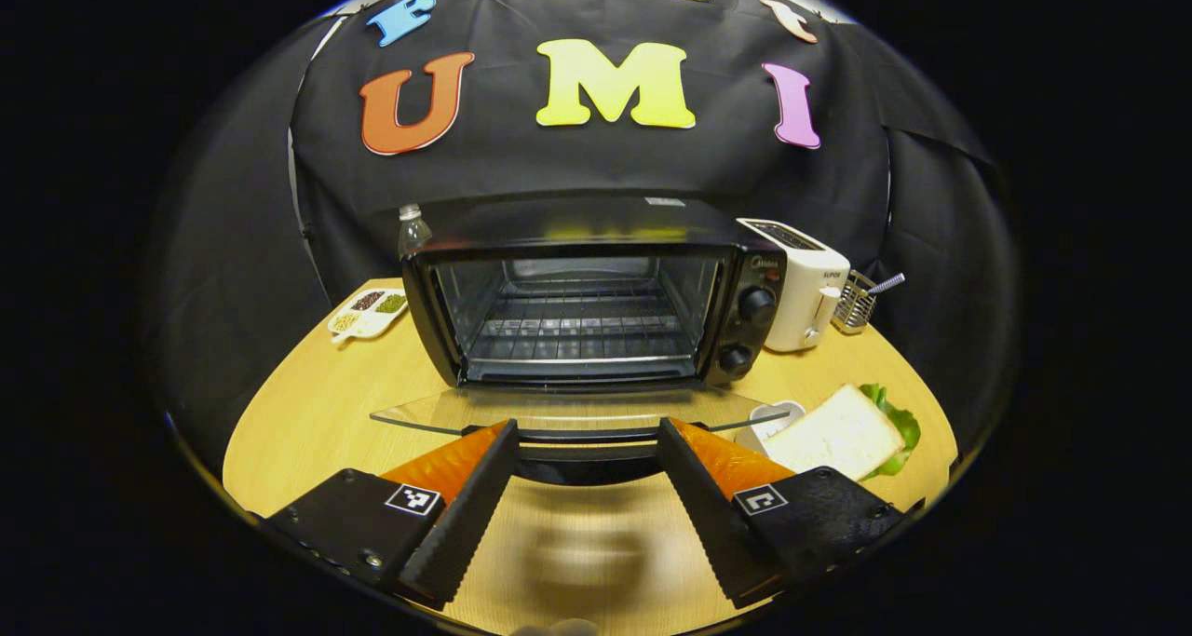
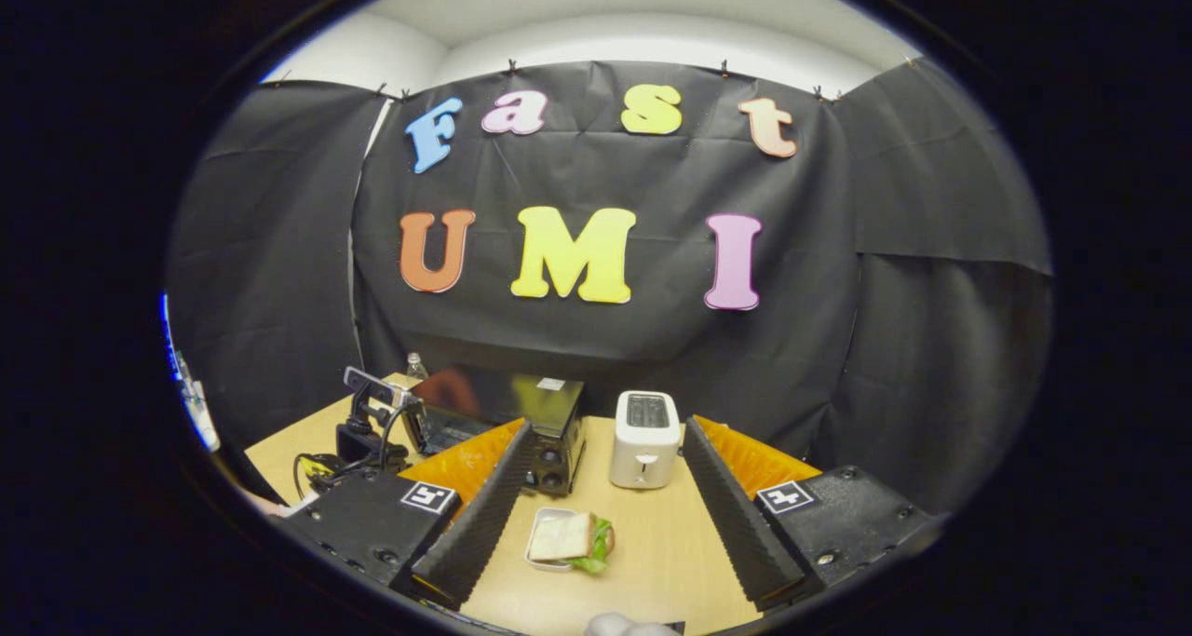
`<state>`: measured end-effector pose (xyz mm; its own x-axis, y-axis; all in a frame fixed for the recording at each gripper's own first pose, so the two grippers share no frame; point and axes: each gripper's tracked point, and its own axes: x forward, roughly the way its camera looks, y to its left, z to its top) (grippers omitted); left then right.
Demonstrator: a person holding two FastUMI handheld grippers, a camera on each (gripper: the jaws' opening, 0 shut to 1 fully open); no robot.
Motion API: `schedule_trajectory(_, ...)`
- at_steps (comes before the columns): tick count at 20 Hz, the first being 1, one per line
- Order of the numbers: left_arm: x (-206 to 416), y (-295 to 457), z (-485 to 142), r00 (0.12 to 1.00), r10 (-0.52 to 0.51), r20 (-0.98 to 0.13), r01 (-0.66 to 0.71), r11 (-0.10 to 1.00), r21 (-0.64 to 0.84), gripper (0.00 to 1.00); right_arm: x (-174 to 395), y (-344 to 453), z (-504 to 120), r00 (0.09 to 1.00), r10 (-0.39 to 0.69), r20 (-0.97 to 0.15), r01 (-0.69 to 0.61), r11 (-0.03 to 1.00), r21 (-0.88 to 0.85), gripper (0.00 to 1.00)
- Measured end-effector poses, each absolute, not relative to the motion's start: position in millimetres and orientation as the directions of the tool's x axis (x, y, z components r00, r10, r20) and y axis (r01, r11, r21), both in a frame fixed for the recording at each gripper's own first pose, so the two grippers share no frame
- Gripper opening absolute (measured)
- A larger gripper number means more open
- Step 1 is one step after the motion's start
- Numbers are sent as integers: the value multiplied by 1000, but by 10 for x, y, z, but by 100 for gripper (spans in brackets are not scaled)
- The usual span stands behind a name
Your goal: Open the electric oven with the left hand, put the food in, and close the electric oven.
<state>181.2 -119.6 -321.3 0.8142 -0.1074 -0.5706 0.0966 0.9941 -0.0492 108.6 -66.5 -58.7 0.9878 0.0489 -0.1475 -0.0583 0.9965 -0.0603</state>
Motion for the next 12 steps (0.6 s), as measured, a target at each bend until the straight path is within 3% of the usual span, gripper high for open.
schedule_trajectory(2,1706,-1201,-3363,791,-107,-602,92,994,-57,99,1072,-665,-635,986,49,-160,-60,996,-63,100)
schedule_trajectory(3,1662,-1197,-3434,779,-103,-619,86,995,-57,98,1064,-671,-667,985,50,-166,-61,996,-65,95)
schedule_trajectory(4,1608,-1189,-3520,764,-102,-637,78,995,-66,98,1057,-676,-685,984,50,-172,-63,996,-68,100)
schedule_trajectory(6,1507,-1182,-3719,732,-102,-674,57,994,-88,98,1049,-709,-707,983,47,-178,-61,995,-74,95)
schedule_trajectory(12,1360,-1170,-4105,643,-106,-758,30,993,-114,98,1087,-809,-809,979,40,-200,-56,995,-78,100)
